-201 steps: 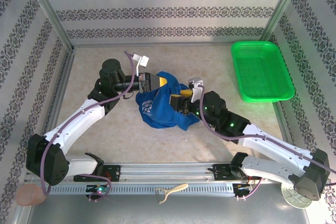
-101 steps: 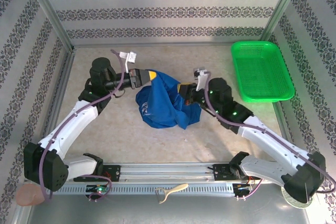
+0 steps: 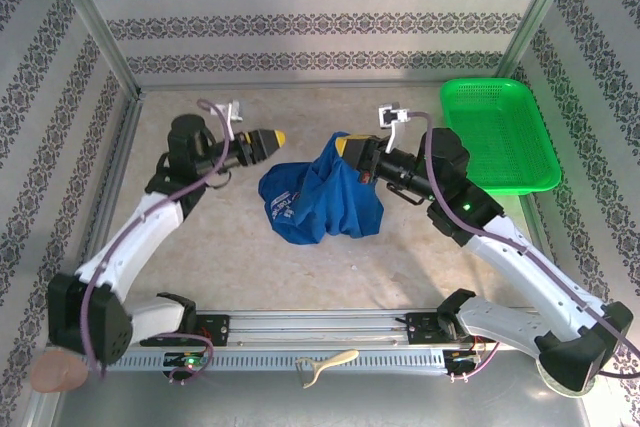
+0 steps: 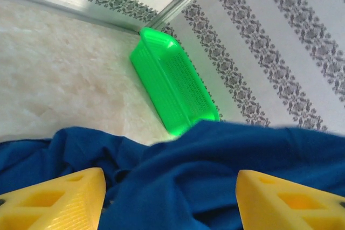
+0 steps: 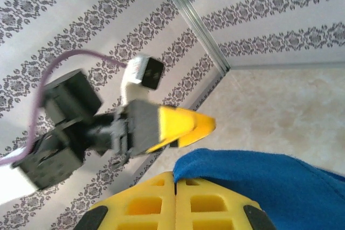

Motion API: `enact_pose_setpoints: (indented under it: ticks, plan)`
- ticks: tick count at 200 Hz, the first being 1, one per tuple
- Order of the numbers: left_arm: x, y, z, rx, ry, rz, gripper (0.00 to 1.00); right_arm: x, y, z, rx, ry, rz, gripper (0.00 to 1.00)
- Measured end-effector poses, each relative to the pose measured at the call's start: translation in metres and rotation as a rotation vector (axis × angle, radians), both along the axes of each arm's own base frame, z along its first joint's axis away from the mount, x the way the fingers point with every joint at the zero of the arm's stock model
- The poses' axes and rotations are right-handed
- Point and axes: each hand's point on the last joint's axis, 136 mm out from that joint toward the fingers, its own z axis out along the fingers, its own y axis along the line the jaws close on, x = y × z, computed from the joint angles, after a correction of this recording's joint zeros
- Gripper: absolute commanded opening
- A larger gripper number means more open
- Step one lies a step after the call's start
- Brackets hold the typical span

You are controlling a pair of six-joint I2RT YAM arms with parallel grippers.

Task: Fold the inside-out t-shirt

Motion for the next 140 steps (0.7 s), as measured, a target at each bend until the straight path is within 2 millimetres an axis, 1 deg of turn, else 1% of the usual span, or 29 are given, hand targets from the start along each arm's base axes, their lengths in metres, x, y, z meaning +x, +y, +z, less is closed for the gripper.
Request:
enact_pose_setpoints:
  ticks: [17,26,33,44,64,80,87,107,140]
  plan:
    - [-0.037,-0.024,-0.006,0.024,-0.023,-0.05,0.72,0.001,0.001,-0.014,-0.009,0.033,0.0,0.0]
    - [-0.05,-0.035,-0.013,0.041,-0.02,-0.069,0.72,0.002,0.001,-0.02,-0.013,0.047,-0.001,0.0]
    - [-0.054,-0.04,-0.019,0.057,-0.008,-0.07,0.72,0.002,0.001,-0.024,-0.015,0.055,-0.002,0.0]
    - [-0.053,-0.043,-0.031,0.085,0.02,-0.05,0.72,0.002,0.002,-0.03,-0.016,0.068,-0.003,0.0]
    - [-0.04,-0.044,-0.06,0.151,0.092,0.002,0.73,0.002,0.001,-0.04,-0.019,0.09,-0.006,0.0]
    - [-0.035,-0.049,-0.083,0.208,0.152,0.018,0.73,0.003,0.0,-0.042,-0.018,0.097,-0.01,0.0]
    - [-0.034,-0.053,-0.09,0.226,0.169,0.016,0.73,0.003,0.0,-0.042,-0.015,0.097,-0.01,0.0]
    - [-0.033,-0.061,-0.106,0.263,0.203,0.011,0.74,0.003,0.0,-0.039,0.001,0.092,-0.012,0.0]
    - [-0.034,-0.077,-0.127,0.314,0.247,-0.009,0.74,0.003,0.0,-0.037,0.01,0.087,-0.013,0.0]
